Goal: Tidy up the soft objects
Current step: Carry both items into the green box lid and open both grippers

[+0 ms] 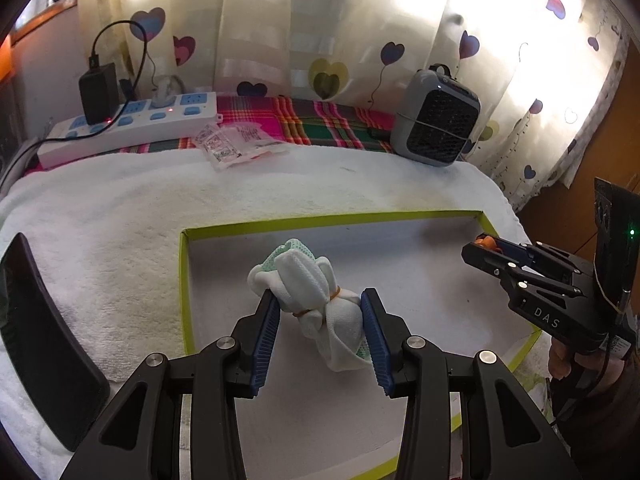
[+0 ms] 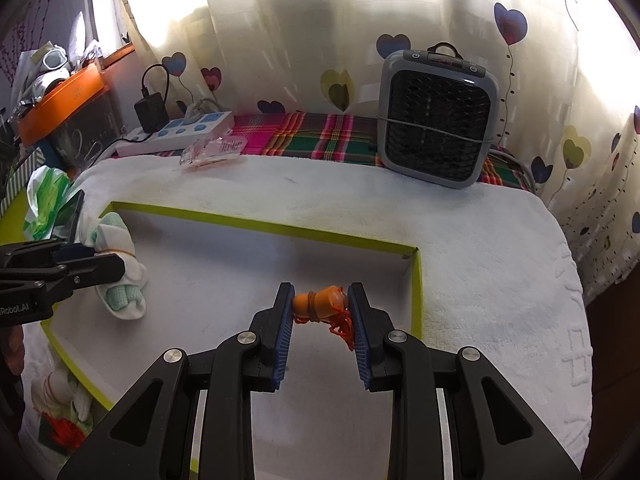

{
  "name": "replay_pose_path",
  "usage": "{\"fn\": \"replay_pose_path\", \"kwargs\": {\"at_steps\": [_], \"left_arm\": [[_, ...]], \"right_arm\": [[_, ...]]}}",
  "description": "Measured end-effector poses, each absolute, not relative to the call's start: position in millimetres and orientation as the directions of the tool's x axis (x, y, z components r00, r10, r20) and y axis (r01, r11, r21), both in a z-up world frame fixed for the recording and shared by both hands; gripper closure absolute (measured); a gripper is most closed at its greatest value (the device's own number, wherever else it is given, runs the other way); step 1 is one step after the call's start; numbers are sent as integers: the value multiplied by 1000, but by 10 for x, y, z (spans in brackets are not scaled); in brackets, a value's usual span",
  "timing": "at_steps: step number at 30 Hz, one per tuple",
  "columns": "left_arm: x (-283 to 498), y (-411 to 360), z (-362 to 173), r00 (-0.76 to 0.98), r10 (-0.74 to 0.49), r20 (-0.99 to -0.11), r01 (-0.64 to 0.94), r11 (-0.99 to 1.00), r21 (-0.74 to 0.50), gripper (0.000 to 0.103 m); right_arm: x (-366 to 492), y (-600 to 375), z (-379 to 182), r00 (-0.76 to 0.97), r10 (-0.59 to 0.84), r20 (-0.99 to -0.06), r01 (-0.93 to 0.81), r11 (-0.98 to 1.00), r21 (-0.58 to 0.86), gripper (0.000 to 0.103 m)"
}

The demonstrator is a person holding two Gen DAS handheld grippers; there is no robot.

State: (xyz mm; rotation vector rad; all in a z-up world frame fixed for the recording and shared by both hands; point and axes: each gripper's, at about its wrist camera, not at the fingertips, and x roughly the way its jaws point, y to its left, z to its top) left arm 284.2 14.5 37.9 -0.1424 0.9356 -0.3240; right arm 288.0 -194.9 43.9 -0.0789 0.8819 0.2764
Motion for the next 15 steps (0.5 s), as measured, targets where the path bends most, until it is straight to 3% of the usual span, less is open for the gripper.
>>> {"fn": "replay_pose_path", "kwargs": {"at_steps": [15], "left_arm": [[2908,139,372,562,-307,-768,195,952,-238,60]], "right_arm": [[2969,-1929,351,590,184,-786,-272,962,22,74]]}}
